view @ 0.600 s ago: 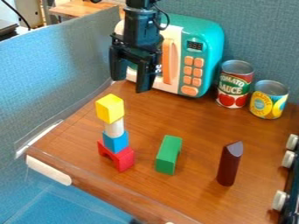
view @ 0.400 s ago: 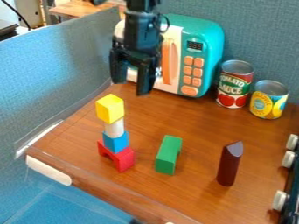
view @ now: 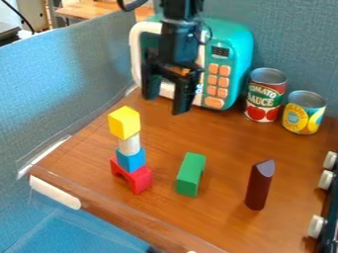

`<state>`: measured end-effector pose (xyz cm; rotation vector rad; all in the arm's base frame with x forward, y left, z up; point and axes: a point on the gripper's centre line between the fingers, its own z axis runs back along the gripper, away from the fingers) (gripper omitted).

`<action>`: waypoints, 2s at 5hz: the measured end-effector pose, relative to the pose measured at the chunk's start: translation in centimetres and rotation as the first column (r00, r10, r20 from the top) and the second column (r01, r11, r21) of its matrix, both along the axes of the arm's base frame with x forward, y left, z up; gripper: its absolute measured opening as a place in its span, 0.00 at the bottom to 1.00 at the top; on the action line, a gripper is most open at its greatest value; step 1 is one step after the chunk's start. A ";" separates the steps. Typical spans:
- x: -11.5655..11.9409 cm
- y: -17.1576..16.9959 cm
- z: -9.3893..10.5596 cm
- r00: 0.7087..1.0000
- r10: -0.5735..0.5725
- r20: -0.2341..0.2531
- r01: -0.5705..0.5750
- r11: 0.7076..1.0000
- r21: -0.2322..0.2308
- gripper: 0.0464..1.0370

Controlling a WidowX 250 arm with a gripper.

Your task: Rotate a green arch 90 degrees anticlockwise

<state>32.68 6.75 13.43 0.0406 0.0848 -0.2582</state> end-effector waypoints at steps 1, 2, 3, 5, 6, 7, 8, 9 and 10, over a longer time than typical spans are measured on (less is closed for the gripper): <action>0.1 -0.7 0.2 1.000 -0.001 0.003 0.001 1.000 0.008 0.96; 0.3 -1.9 1.3 0.999 -0.011 0.045 0.010 1.000 0.015 0.96; 0.1 -3.9 0.4 0.999 0.022 0.039 -0.022 1.000 -0.007 0.96; -0.7 -5.5 -2.3 0.978 0.201 -0.052 -0.202 0.979 -0.015 0.96; -1.4 -5.3 -3.9 0.969 0.228 -0.092 -0.228 0.974 0.002 0.96; -1.6 -3.8 -5.7 0.958 0.256 -0.125 -0.254 0.967 0.030 0.96; -1.7 -3.3 -6.6 0.957 0.254 -0.138 -0.248 0.967 0.060 0.96; -1.7 -3.0 -8.6 0.953 0.242 -0.182 -0.231 0.970 0.077 0.96; -1.3 -3.4 -9.4 0.947 0.274 -0.167 -0.267 0.962 0.063 0.96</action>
